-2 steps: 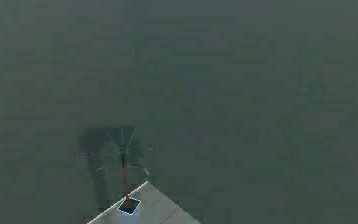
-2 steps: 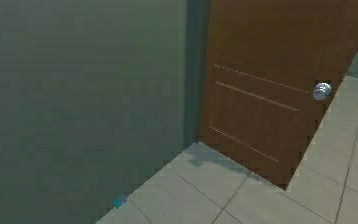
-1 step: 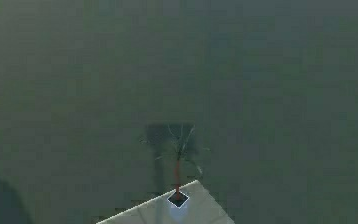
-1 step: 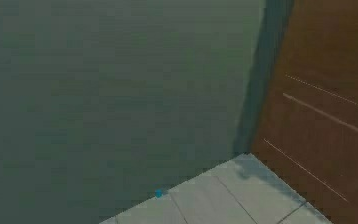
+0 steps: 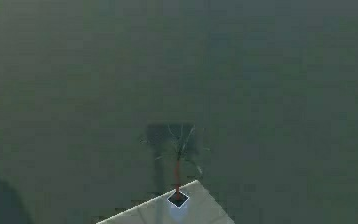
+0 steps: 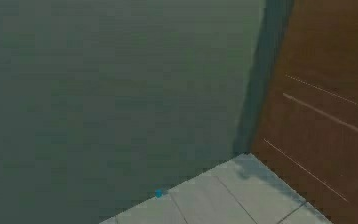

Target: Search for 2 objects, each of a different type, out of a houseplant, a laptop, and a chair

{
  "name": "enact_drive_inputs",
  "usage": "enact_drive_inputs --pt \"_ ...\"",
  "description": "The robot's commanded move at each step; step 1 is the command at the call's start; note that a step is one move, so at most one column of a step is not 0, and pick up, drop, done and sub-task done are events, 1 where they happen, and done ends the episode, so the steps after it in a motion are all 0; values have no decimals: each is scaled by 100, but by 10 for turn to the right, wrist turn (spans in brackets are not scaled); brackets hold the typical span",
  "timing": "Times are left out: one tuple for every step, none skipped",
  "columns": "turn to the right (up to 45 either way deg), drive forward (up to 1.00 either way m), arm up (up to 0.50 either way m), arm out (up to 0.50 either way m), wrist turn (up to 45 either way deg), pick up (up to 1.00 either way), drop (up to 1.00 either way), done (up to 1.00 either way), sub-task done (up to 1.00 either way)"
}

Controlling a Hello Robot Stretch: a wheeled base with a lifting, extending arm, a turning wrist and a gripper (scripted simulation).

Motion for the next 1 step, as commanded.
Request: enact_drive_inputs --pt "-450 0 0 0 0 0 0 0 0"
